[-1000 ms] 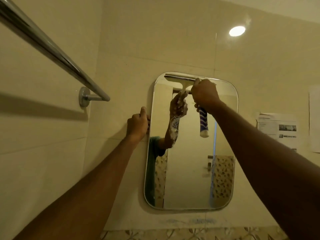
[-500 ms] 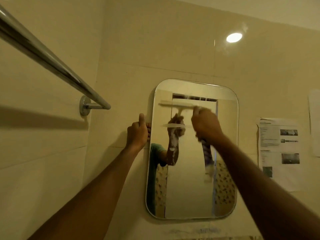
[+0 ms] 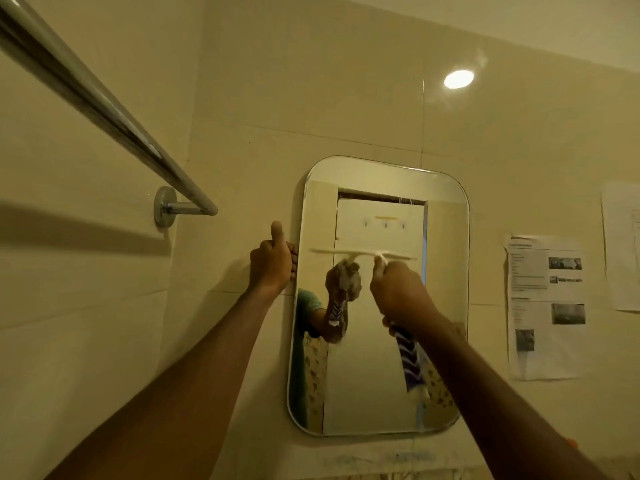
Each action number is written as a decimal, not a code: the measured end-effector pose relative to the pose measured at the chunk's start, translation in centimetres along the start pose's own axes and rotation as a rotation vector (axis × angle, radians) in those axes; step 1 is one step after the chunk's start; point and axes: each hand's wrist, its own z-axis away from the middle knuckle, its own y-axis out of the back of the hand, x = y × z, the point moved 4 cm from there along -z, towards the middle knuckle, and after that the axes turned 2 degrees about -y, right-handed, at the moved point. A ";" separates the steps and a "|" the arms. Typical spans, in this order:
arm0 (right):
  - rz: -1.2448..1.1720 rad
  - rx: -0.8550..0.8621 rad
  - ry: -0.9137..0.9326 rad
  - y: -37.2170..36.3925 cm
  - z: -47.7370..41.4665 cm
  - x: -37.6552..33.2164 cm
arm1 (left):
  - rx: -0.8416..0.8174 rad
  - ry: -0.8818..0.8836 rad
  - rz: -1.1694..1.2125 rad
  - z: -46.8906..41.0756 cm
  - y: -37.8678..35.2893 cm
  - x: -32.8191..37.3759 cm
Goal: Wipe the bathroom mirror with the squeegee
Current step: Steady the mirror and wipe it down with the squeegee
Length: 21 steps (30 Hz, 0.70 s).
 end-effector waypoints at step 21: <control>0.052 -0.041 -0.019 -4.3 7.2 6.1 | -0.010 0.019 0.059 0.3 0.0 -0.6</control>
